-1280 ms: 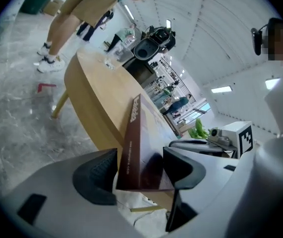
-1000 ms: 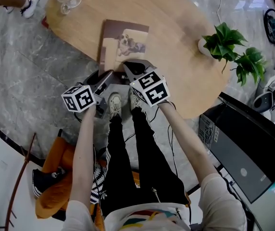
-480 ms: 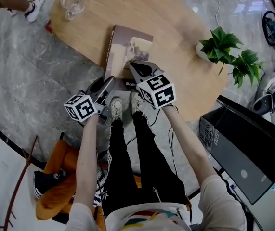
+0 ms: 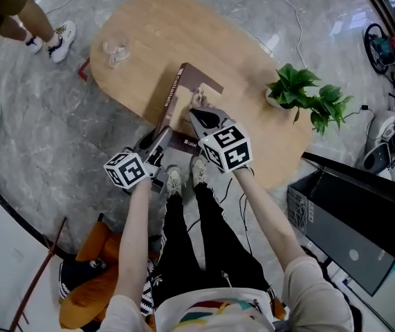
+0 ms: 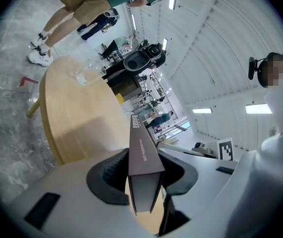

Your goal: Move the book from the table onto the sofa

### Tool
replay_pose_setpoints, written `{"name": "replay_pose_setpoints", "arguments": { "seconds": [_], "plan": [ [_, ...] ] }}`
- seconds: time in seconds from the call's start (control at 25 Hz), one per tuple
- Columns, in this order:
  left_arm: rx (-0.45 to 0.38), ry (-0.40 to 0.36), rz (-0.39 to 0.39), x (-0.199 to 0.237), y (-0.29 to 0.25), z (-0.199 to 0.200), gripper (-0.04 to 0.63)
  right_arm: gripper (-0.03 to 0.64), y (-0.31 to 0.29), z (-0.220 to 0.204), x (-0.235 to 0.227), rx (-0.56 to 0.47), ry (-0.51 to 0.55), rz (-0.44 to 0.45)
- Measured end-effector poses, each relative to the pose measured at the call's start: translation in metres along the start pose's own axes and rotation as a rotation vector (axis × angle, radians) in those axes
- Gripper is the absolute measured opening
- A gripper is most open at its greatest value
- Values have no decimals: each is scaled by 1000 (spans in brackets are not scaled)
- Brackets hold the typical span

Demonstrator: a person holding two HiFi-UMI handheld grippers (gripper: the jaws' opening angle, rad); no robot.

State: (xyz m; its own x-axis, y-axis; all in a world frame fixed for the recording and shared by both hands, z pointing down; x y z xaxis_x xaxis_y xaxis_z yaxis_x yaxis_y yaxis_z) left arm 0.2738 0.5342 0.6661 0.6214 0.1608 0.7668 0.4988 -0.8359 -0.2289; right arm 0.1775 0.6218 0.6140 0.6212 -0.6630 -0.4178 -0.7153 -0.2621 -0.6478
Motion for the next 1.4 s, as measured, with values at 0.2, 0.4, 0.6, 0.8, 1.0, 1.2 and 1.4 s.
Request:
{"name": "replay_pose_setpoints", "arguments": {
  "seconds": [0.2,0.4,0.6,0.8,1.0,1.2,1.4],
  "plan": [
    [-91,-29,-29,-47,-3,60,150,12,47,46,14,-108,-32,-43],
    [-171,-33,-80,-120,9,114,150,12,128,84,36,-234,-80,-111],
    [-235,-75,-255,-201,-4,169,150,12,224,123,44,-459,-128,-221],
    [-223,-119,-385,-263,-15,170,150,12,323,108,36,-579,-119,-376],
    [-116,-101,-539,-347,-60,136,150,12,426,49,0,-662,-217,-566],
    [-2,-84,-724,-444,-107,76,150,12,534,-23,-27,-782,-355,-744],
    [145,-77,-901,-541,-127,-8,150,12,629,-107,-26,-902,-467,-923]
  ]
}}
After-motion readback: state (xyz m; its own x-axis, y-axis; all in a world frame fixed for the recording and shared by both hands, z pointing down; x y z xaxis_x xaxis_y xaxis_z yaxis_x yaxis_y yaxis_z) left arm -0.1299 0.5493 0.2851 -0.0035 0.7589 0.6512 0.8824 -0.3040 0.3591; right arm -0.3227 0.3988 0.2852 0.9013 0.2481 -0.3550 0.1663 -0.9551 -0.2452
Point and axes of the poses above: the fingertips, and each gripper's own axes: y backward along the fingers, x to its left, z out of its top, the point moved 4 cm from there along y, backward along the fingers, and after that the axes turned 14 degrees about -y, right-handed, at the moved point
